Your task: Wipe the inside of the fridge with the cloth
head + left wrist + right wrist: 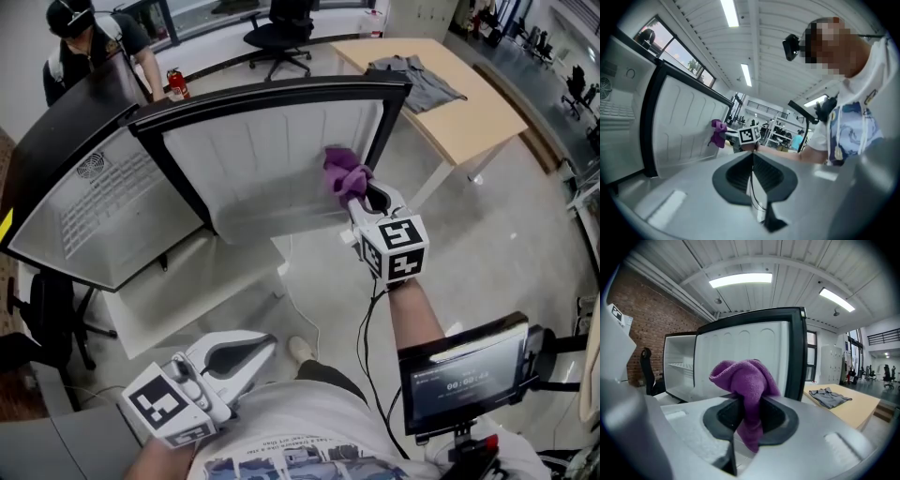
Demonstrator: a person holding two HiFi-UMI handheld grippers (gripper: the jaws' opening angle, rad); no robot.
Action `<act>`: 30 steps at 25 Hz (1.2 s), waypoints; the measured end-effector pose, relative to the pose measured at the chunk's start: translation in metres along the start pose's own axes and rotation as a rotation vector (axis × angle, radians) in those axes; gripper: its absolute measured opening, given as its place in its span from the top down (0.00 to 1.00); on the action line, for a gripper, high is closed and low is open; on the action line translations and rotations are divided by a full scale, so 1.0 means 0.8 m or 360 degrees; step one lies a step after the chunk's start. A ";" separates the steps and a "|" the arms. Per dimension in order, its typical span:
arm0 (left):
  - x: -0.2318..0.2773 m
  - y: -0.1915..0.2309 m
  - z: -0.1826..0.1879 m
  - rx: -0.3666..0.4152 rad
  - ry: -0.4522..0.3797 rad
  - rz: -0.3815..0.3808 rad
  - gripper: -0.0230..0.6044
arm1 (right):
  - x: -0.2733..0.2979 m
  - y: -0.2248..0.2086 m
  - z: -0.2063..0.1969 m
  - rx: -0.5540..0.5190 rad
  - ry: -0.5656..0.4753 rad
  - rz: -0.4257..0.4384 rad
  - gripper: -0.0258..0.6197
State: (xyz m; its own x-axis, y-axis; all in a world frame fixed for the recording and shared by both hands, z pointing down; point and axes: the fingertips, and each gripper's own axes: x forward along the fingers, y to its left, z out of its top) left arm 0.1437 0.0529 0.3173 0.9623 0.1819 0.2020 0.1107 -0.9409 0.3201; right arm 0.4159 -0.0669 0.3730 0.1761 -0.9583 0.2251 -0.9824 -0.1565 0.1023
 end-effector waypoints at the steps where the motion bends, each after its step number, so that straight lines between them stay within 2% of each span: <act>1: -0.002 -0.001 0.000 -0.0001 0.0000 0.0008 0.95 | 0.001 0.012 0.003 -0.0006 -0.0012 0.0035 0.85; 9: -0.027 -0.001 -0.004 -0.0020 -0.0016 0.0136 0.95 | 0.037 0.143 0.015 -0.0035 -0.0035 0.0401 0.85; 18: -0.070 0.013 -0.004 -0.0049 -0.0055 0.0370 0.95 | 0.093 0.246 0.011 -0.0119 -0.0020 0.0666 0.85; 24: -0.080 0.023 -0.007 -0.0067 -0.0066 0.0460 0.95 | 0.115 0.260 -0.001 -0.0139 0.0000 0.0709 0.85; 30: -0.063 0.026 -0.007 -0.0073 -0.0060 0.0414 0.95 | 0.114 0.220 -0.015 -0.0151 0.0036 0.0613 0.85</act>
State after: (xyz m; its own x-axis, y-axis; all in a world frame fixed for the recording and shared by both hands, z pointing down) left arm 0.0961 0.0255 0.3190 0.9657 -0.0759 0.2483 -0.1519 -0.9406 0.3035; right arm 0.2599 -0.1791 0.4235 -0.2018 -0.9369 0.2854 -0.9668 0.2371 0.0948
